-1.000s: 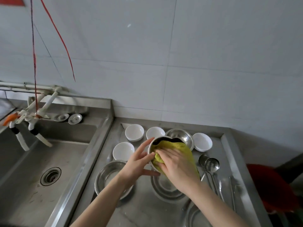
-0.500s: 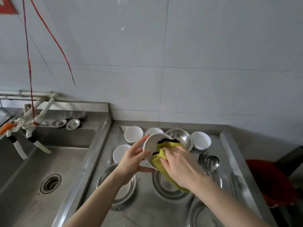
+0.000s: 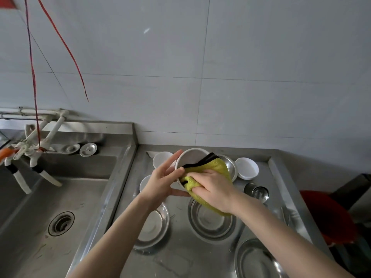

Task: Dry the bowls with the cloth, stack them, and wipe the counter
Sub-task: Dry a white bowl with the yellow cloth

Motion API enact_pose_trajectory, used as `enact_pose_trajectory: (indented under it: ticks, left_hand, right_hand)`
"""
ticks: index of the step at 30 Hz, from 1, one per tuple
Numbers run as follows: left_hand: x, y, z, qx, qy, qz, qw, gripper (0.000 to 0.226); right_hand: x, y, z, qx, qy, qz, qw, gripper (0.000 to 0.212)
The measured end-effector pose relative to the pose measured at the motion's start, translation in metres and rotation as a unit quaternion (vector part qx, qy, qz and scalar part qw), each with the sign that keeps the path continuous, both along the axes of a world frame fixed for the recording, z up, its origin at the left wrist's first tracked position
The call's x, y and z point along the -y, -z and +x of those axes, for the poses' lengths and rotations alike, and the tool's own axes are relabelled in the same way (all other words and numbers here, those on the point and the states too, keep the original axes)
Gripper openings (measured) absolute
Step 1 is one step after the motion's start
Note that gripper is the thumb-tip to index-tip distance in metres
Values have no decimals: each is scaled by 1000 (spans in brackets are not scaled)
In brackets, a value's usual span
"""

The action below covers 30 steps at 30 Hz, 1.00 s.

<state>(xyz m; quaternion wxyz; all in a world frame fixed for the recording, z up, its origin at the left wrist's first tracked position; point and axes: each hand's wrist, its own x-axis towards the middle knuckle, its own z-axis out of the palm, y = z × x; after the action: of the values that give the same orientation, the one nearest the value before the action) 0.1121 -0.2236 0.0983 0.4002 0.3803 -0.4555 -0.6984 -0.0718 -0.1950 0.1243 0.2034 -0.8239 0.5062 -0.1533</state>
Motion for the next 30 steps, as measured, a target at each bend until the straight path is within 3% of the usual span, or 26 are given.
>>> enact_pose_trajectory:
  ticks: [3,8,13,19,21,27,30]
  left_hand:
    - [0,0,-2,19,2,-5,1000,50]
    - [-1,2,-5,26,-2,14,1000,53]
    - [0,-2,-7,25,11,10,1000,51]
    - [7,-13,0,8,0,-18,1000,48]
    - [11,-17,4,16,-15,-26,999,50]
    - [10,-19,-1,60,-15,-58,996,54]
    - [9,-18,-4,70,-23,-54,996,55]
  right_hand:
    - [-4,1,-8,-85,3,-10,996,24]
    - [-4,2,-10,-167,77,-118,976,37]
    - [3,-2,1,-115,78,-114,984,55]
    - [11,-17,14,47,12,10,999,44]
    - [8,-16,11,65,10,25,998,38]
    - [-2,-22,-6,-113,-3,-70,991,26]
    - [-2,-17,-7,-173,41,-124,976,31]
